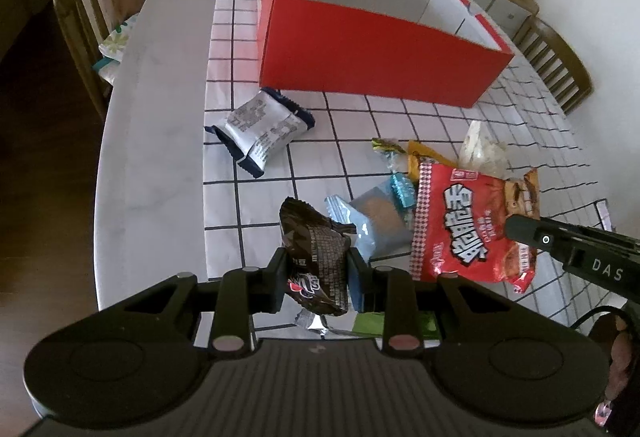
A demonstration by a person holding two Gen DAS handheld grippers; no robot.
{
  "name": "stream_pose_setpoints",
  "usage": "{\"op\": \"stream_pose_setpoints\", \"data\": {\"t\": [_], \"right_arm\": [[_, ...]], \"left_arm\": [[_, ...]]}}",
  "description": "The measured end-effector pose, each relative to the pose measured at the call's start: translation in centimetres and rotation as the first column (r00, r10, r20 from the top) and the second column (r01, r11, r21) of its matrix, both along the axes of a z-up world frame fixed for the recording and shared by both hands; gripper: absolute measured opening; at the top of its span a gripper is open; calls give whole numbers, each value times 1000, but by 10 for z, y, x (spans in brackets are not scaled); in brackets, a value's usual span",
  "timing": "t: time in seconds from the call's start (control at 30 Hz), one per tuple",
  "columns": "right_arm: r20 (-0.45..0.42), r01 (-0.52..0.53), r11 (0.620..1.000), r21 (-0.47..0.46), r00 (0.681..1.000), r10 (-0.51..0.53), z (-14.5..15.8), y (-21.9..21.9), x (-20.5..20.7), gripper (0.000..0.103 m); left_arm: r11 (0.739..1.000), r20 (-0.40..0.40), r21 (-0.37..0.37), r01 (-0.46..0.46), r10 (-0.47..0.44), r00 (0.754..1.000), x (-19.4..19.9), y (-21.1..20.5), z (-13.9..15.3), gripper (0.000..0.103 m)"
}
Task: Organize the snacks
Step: 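Close left tool on M&M's bag while right tool grips red chip bag, lift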
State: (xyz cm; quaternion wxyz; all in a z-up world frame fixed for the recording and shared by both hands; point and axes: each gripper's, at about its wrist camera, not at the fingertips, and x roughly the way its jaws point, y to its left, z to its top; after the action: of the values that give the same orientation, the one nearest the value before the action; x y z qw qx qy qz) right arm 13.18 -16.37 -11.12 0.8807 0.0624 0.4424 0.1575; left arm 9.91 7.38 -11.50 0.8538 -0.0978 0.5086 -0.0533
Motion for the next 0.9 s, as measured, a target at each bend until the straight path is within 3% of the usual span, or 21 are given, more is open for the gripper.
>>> {"op": "stream_pose_setpoints", "data": {"t": [0.17,0.57,0.9], "right_arm": [[51,-28,1000,11,998,27,15,8,-8,12],[162,-58,998,26,985,53,60,13,-9,10],[277,-78,997,24,958,68,100,16,29,10]], "left_arm": [[1000,32,-5,11,-10,999,-3,-1,15,30],[999,138,15,36,-38,990,-1,-7,60,30],[998,228,49,44,-54,972,42,-15,97,30]]}}
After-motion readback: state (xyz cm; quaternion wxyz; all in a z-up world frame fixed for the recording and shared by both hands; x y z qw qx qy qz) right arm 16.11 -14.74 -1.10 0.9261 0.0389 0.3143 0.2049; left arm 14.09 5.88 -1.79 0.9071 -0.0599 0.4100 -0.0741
